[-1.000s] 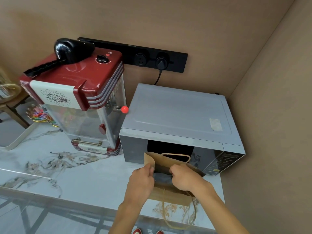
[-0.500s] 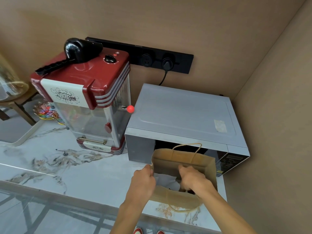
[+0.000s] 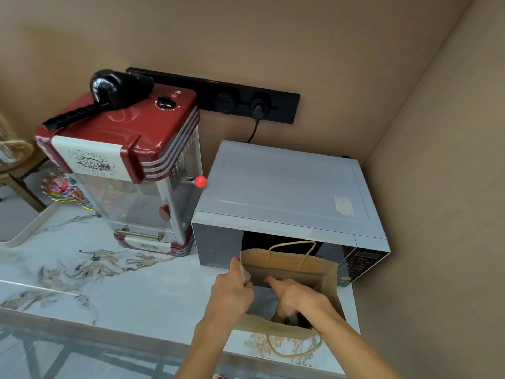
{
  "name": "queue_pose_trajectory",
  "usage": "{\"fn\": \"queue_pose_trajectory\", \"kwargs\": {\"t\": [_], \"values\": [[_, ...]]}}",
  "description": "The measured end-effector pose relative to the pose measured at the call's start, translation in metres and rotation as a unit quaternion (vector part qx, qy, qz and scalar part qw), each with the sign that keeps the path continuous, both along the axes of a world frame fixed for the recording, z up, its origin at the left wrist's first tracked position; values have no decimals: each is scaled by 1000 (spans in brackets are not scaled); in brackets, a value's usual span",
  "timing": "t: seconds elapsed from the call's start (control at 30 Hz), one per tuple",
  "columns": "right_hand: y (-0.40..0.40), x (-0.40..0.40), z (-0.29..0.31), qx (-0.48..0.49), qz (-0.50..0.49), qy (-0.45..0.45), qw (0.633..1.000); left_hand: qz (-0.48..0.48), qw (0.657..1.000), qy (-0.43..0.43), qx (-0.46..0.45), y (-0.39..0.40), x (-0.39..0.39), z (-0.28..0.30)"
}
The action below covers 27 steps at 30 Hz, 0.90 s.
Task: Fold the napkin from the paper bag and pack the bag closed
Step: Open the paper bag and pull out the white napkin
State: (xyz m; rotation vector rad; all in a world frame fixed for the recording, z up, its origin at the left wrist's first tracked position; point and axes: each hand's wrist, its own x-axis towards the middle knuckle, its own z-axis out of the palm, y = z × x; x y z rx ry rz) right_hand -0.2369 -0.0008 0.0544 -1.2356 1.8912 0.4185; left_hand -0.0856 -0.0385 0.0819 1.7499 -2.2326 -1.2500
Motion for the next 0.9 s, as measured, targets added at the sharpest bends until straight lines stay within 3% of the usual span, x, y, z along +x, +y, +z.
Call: {"fn": "queue_pose_trajectory", "kwargs": {"t": [0.23, 0.53, 0.9], "values": [[-3, 17, 10, 0, 106, -48, 993, -2, 999, 20, 28, -2, -1, 4], [-11, 21, 4, -2, 162, -53, 985, -4, 998, 41, 39, -4, 5, 10], [-14, -3, -2, 31, 151, -63, 986, -53, 998, -7, 23, -4, 11, 14]]}}
